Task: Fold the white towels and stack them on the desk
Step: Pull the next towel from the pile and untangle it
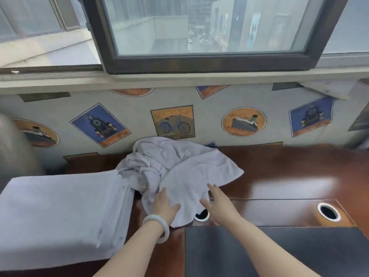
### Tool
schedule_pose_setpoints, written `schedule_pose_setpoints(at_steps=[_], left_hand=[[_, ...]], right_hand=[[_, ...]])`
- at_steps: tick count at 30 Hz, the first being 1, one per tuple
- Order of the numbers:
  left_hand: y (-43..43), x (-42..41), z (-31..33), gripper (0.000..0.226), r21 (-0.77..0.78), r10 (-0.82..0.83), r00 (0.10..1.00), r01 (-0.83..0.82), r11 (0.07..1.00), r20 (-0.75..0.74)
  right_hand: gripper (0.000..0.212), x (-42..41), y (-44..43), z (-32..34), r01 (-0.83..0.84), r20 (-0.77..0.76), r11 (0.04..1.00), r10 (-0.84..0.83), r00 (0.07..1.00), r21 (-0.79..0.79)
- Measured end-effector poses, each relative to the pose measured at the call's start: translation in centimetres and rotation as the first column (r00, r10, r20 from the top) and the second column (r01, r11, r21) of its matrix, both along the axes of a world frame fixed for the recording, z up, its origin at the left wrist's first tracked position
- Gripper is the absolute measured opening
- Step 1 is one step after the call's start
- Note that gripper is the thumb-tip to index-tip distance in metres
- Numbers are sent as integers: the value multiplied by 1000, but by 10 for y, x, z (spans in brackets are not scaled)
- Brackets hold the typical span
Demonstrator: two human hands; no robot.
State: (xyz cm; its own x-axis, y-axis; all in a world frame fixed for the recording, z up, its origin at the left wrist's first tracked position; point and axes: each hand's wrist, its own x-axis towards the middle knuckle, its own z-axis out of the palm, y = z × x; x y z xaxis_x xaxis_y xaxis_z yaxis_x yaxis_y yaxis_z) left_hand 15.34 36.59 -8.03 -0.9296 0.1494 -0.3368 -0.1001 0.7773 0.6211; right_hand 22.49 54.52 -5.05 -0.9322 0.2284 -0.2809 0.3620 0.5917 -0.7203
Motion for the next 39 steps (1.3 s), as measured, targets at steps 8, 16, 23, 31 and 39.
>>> schedule_pose_setpoints(at_steps=[8, 16, 23, 31, 39], left_hand=[[17, -12, -42, 41, 263, 546, 673, -718, 645, 499], [33, 18, -23, 17, 429, 376, 813, -562, 707, 445], [3, 27, -11, 41, 290, 366, 903, -420, 860, 225], [37, 28, -43, 49, 323, 82, 985, -128, 938, 152], [146, 197, -27, 41, 121, -521, 826, 552, 825, -215]], right_hand=[[59, -5, 44, -28, -30, 54, 988, 39, 998, -154], [60, 0, 23, -20, 14, 116, 956, 21, 993, -292], [53, 57, 9, 1, 57, 115, 935, -18, 993, -350], [48, 126, 46, 4, 200, 104, 950, -180, 978, -238], [61, 165, 101, -6, 421, 100, 846, -412, 906, -328]])
